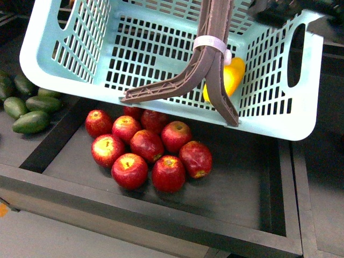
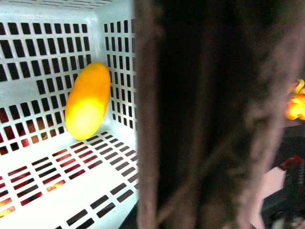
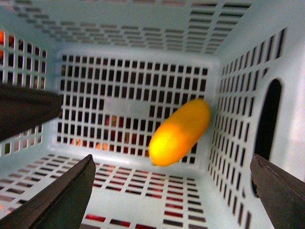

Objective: Pick mango and avocado into basket

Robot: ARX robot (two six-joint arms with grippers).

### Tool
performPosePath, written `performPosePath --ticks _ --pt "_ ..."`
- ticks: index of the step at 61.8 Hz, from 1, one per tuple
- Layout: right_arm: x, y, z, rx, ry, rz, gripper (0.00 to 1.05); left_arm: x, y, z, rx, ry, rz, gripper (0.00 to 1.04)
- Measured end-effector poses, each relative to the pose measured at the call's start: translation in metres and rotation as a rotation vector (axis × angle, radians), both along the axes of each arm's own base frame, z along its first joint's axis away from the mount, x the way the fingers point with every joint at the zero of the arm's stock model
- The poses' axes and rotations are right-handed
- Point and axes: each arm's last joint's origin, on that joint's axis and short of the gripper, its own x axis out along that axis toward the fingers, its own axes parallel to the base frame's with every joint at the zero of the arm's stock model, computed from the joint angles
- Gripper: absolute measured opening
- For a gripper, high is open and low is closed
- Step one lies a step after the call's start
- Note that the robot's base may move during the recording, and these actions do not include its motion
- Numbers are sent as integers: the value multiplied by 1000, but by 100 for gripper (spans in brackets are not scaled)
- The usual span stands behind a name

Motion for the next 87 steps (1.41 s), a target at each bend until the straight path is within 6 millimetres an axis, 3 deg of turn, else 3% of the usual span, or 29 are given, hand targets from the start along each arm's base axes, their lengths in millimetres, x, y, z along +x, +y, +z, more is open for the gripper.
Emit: performPosePath --ticks 9,17,27,36,57,77,87 --pt "-11 -32 27 22 -97 -99 97 0 0 0 0 1 2 5" --pt "-25 -58 39 29 -140 -173 97 0 0 -1 -2 5 5 5" --pt "-62 -101 56 33 -219 -281 97 0 0 -1 -4 7 2 5" --pt "-102 -123 59 40 -263 -340 97 0 0 -1 -4 7 1 5" --pt "-158 -140 40 54 -264 -452 97 0 0 -1 -3 6 3 5" --pt "-162 -140 37 51 -275 -470 97 0 0 -1 -4 7 1 5" --pt "-168 -130 24 -127 -444 -283 72 0 0 -1 -3 6 2 5"
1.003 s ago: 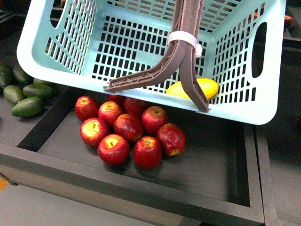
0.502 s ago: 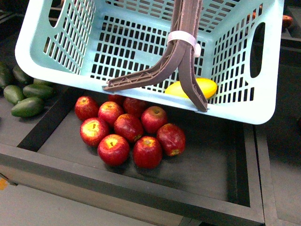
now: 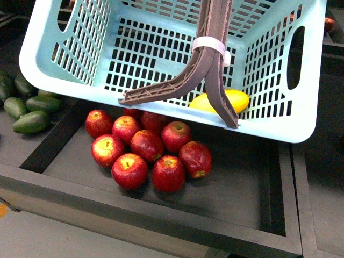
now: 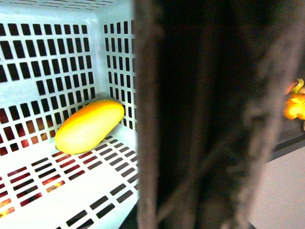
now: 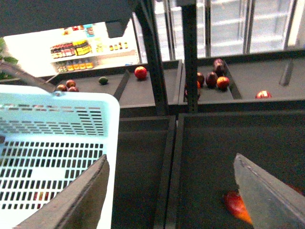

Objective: Pick mango and avocado into basket

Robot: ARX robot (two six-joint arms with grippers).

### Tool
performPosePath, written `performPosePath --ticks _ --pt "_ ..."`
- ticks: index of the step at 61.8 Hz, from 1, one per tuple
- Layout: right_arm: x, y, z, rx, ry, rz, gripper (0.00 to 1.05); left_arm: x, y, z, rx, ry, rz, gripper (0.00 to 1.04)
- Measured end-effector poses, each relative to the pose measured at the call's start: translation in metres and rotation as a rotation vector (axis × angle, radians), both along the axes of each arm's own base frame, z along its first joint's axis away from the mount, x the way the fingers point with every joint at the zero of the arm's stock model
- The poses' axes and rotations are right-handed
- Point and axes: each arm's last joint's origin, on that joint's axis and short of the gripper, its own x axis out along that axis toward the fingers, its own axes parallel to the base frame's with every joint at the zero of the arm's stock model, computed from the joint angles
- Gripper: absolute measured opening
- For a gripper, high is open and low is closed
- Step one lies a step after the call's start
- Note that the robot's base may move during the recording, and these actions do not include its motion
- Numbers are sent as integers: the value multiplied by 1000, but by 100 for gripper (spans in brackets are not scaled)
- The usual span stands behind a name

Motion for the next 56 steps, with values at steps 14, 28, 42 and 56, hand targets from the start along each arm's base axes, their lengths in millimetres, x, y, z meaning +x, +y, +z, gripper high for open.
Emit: performPosePath --ticks 14,28,42,56 --pt "-9 14 -21 -83 -3 8 29 0 0 0 -1 1 0 5" --pt "-16 23 -34 -97 -3 13 2 0 0 0 -1 1 0 5" --pt "-21 35 -43 -99 -8 18 2 0 0 0 -1 1 -1 5" --pt "-23 35 -45 -101 -10 18 30 0 0 0 -1 0 0 5"
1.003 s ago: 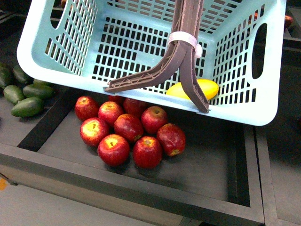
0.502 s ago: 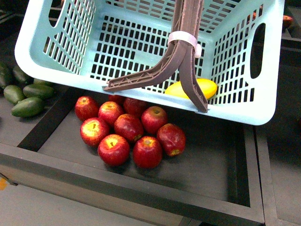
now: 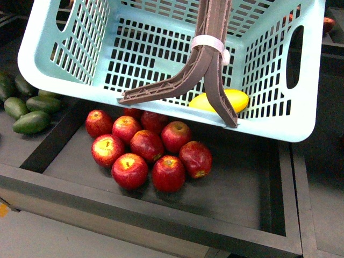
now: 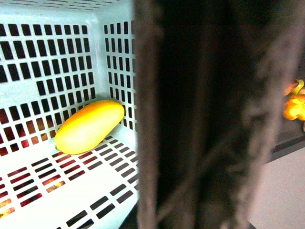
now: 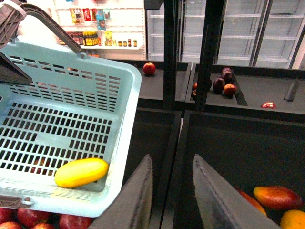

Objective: Pick mango and avocado into basket

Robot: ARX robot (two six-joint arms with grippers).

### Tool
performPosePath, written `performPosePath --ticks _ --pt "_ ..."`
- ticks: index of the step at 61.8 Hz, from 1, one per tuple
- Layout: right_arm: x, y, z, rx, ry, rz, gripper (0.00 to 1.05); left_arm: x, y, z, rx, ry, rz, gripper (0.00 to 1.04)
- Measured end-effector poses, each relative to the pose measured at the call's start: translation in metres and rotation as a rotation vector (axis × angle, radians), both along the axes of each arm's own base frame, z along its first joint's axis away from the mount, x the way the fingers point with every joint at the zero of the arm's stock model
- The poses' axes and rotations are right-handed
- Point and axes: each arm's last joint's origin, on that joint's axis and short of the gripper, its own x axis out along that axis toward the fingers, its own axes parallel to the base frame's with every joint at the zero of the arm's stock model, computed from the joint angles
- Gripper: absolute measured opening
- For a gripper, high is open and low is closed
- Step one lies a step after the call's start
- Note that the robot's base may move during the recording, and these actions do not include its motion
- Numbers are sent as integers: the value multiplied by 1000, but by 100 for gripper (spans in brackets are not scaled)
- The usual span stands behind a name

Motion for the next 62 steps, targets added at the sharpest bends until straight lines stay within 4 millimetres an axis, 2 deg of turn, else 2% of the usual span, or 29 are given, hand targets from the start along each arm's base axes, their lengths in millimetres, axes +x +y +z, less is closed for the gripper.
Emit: performPosePath --ticks 6,13,15,23,38,62 --pt "0 0 0 0 0 0 49 0 0 0 0 0 0 5" --pt "0 0 0 0 0 0 67 0 0 0 0 0 0 5" --pt "0 0 0 0 0 0 77 0 0 0 0 0 0 5" --pt "0 0 0 0 0 -3 98 0 0 0 0 0 0 5" --pt "0 0 0 0 0 -1 97 -4 -6 0 -14 6 -36 5" --pt "0 0 -3 0 8 0 97 1 3 -1 10 -4 13 5"
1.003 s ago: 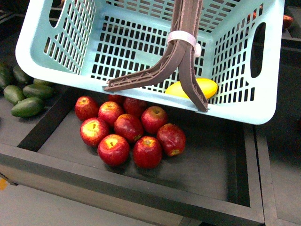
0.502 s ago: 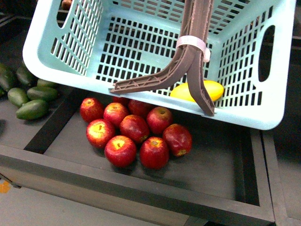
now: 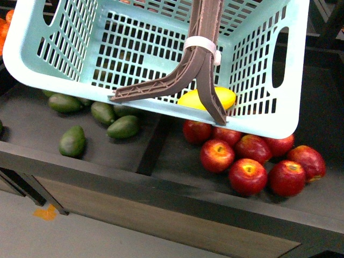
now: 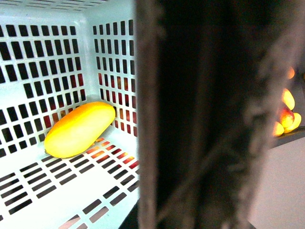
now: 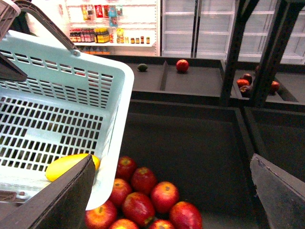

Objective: Pick mango and avocado into basket

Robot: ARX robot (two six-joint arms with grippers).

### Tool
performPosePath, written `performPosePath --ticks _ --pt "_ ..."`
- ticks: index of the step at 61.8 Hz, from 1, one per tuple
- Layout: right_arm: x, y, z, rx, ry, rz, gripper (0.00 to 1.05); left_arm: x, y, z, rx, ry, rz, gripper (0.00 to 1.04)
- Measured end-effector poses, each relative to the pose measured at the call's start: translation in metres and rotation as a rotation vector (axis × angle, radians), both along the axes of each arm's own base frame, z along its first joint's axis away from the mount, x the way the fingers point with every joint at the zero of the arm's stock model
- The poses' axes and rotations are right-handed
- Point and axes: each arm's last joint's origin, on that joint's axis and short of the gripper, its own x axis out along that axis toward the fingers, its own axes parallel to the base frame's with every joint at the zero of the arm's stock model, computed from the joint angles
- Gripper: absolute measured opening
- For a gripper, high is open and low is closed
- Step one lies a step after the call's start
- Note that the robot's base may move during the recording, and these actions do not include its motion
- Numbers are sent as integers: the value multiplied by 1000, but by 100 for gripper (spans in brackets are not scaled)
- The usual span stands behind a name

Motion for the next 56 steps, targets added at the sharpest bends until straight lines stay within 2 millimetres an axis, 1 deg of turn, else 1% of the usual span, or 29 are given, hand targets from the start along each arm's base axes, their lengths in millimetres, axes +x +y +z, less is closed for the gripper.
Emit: performPosePath --ticks 18,56 --pt "0 0 0 0 -2 1 97 -3 -4 0 -17 12 -29 5" --pt "0 0 -1 0 3 3 97 -1 -1 -1 -9 10 -7 5"
